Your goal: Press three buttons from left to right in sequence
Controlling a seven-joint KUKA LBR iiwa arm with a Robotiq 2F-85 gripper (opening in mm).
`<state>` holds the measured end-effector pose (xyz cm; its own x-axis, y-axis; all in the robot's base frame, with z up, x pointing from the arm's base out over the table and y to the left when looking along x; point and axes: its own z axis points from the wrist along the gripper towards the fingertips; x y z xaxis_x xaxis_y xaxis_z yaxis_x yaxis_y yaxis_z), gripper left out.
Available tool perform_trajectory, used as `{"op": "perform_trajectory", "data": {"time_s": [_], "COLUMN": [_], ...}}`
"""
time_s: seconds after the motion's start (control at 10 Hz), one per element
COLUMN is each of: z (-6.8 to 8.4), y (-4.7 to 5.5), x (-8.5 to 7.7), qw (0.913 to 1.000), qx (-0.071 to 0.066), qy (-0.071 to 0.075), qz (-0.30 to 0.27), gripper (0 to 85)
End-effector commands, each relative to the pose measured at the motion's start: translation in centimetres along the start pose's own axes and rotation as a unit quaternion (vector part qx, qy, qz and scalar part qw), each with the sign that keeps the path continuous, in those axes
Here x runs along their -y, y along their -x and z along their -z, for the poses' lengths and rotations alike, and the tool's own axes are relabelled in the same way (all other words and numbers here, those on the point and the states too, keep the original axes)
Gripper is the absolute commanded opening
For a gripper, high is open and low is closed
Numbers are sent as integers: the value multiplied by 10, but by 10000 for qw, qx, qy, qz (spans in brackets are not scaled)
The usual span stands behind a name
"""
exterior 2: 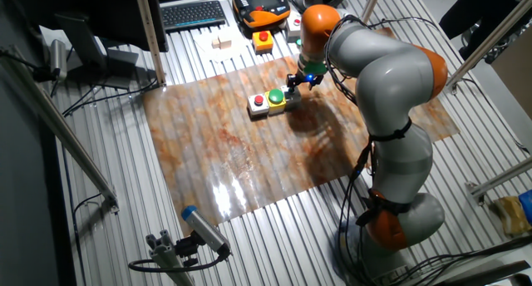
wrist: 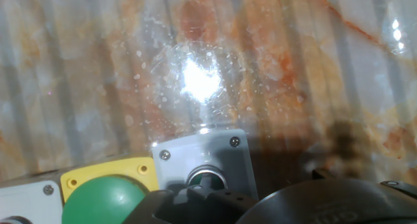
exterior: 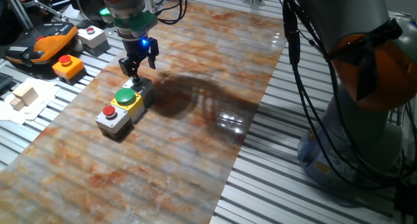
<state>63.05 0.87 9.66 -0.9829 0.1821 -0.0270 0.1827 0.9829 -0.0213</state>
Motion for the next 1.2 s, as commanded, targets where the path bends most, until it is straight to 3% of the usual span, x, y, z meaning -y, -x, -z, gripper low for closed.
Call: {"op": "perform_trajectory", "data": {"time_s": [0.0,0.3,0.4,0.5,0.6,0.7,1.1], "z": [6,29,35,45,53,60,65], "y": [1,4,3,3,3,3,-6], "x": [-1,-2,-4,-10,-14,-18,-28], "qw": [10000,9999,9999,9999,9996,9989,9993], "qx": [9,-105,-106,-163,-264,-391,-240], "qy": [-7,-45,-37,24,124,245,269], "qz": [-9,9,1,-6,24,74,-64], "gripper": [680,680,510,510,170,0,0]}}
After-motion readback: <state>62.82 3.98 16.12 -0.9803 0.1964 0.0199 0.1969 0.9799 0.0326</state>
